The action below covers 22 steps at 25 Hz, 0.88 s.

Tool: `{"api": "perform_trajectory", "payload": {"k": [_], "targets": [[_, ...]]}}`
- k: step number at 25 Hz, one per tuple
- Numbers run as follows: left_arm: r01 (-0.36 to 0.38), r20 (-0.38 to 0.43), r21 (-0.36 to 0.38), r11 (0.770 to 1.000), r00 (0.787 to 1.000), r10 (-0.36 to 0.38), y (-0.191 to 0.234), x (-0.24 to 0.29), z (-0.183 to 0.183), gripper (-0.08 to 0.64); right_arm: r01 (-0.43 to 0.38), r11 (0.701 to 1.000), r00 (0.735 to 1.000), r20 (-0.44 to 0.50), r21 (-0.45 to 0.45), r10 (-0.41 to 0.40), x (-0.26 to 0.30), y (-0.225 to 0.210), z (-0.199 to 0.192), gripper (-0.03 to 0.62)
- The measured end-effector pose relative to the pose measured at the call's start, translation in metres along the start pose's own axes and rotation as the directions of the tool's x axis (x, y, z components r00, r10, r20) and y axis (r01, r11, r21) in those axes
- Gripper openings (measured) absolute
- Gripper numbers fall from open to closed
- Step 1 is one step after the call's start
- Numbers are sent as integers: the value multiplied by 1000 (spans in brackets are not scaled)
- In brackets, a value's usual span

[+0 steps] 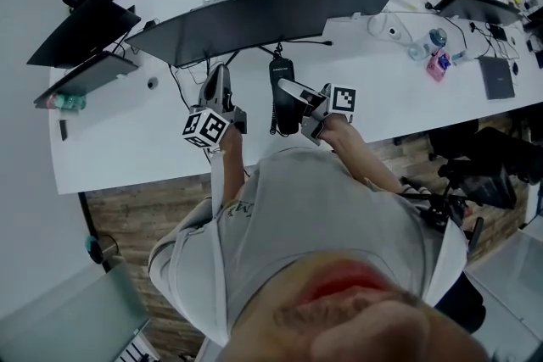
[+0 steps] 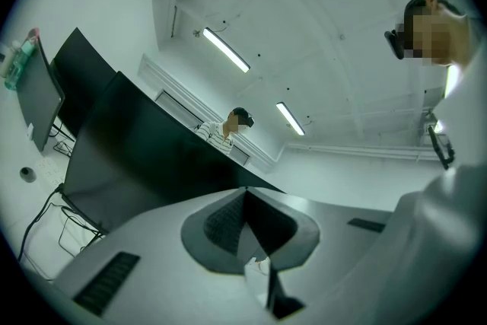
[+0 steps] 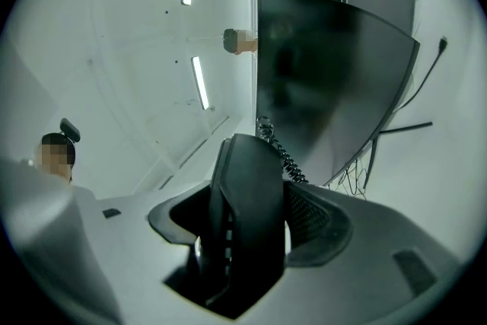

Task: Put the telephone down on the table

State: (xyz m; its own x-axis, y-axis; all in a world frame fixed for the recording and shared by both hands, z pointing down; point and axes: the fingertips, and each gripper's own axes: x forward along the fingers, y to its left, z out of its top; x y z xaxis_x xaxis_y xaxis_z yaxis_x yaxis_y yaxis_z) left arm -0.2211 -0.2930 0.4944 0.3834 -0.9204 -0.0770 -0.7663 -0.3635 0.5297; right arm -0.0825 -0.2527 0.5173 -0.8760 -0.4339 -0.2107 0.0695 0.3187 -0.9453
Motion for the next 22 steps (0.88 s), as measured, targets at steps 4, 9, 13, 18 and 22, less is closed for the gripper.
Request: {"api": "perform_trajectory", "payload": {"k": [4,9,13,18,22], "targets": [[22,11,-6,1000,1000,-22,3,-8,14,9,43,999,999,-8,5,-43,7,-23,-7,302],[20,-10,13,1000,1000,-20,4,-15,15,9,100,995,995,-18,14,-99,0,-58,-6,301],[18,-2,2,1000,1000,-18,23,-21,28,9,127,991,992,-29,43,-126,16,-73,-18,301],[39,11,13,999,999,-39,15,-26,29,9,143,989,989,-50,37,-141,15,-88,-27,301],[67,26,48,997,997,-68,6,-27,33,9,205,977,977,-74,57,-201,11,-112,-34,301]]}}
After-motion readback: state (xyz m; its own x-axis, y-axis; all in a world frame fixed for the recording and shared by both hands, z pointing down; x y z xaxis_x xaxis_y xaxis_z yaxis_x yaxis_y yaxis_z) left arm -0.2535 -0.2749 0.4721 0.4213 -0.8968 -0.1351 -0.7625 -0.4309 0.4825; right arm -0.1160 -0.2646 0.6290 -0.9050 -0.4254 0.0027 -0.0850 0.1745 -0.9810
